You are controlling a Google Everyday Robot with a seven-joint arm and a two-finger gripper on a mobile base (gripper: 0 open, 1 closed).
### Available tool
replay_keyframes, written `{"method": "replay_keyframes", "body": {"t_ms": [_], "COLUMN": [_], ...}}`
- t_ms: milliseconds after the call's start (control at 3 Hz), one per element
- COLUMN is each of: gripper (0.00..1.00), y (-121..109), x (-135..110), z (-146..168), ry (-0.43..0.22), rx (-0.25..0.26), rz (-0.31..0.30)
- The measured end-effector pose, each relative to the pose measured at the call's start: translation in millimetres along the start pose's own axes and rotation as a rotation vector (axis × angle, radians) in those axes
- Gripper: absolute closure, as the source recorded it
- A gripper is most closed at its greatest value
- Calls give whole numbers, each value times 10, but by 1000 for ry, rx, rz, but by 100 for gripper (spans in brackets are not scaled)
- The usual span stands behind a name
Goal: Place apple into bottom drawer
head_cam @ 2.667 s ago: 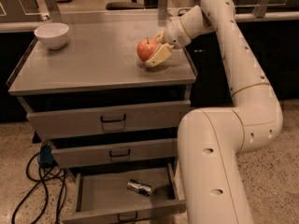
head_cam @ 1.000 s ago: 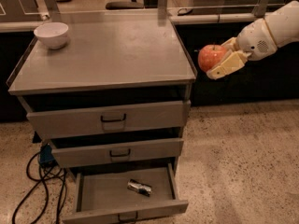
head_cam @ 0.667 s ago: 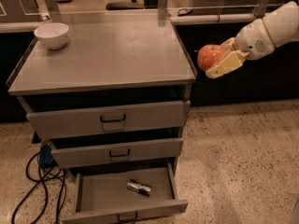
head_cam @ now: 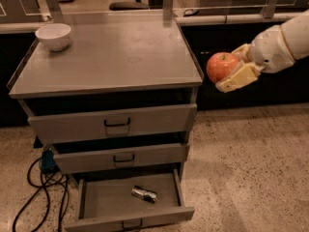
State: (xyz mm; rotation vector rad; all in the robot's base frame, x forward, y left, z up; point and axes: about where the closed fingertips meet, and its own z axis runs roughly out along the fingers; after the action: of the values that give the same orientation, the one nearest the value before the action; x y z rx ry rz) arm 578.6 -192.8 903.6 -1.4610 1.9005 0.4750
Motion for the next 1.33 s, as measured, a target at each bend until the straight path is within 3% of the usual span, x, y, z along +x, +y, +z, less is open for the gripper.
{"method": "replay_keyframes", "body": {"t_ms": [333,667,1333], "gripper": [100,100,100], "y": [336,444,348], "x": [21,268,370], "z": [-18,65,191], "ry": [-82,-87,-101], "rx": [90,130,154], "rz": [-59,-40,-29]}}
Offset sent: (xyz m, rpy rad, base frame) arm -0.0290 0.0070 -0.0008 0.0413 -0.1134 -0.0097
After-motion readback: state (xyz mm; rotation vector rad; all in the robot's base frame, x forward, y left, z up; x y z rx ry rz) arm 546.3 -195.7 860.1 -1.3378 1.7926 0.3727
